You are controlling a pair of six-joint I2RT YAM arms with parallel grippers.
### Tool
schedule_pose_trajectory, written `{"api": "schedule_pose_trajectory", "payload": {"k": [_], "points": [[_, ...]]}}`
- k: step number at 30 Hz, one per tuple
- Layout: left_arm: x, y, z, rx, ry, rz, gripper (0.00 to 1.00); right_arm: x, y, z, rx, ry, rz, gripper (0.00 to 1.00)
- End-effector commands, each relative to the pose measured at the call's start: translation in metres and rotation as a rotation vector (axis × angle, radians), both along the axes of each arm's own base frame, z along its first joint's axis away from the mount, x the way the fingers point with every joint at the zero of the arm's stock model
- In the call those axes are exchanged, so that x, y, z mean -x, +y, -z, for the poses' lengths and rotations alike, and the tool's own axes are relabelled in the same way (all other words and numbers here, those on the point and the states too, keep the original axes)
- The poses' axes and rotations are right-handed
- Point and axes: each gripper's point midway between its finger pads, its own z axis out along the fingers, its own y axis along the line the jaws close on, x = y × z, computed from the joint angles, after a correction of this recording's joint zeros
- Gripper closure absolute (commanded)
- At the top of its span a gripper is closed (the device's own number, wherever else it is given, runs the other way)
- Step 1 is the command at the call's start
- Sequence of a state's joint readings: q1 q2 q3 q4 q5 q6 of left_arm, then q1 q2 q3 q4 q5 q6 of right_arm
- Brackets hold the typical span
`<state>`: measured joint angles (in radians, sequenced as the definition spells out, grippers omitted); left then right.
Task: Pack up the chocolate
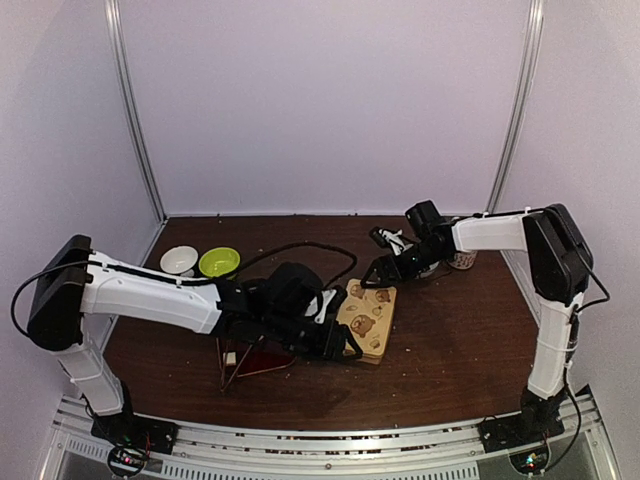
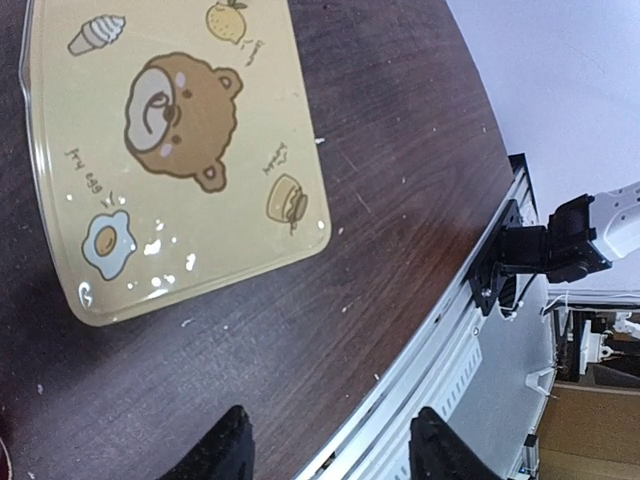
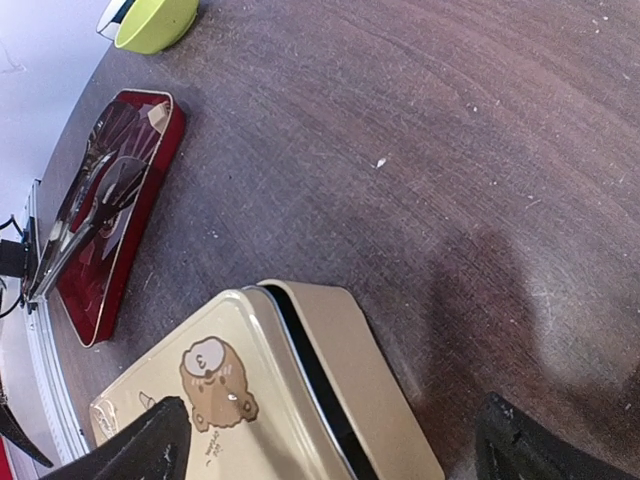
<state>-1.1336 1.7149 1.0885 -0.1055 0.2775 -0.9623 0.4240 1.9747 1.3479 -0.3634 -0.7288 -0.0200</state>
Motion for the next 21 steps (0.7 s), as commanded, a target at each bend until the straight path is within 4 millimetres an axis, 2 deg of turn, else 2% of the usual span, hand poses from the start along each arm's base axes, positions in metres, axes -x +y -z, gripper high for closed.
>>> {"api": "schedule_pose_trajectory", "payload": {"k": [1,9,14,21], "points": [[0.003,-0.010,0.004,0.052,0.042,-0.015,0.47,0.006,0.003,0.015,-0.003,0.051,-0.054,0.01],[0.005,-0.024,0.024,0.068,0.069,0.011,0.59,0.011,0.007,0.024,-0.038,0.088,-0.068,0.06],[0.001,-0.031,0.038,0.053,0.073,0.013,0.61,0.010,0.005,0.027,-0.038,0.097,-0.066,0.08],[-0.012,-0.033,0.041,0.062,0.066,-0.004,0.62,0.009,0.004,0.030,-0.039,0.111,-0.071,0.12]]}}
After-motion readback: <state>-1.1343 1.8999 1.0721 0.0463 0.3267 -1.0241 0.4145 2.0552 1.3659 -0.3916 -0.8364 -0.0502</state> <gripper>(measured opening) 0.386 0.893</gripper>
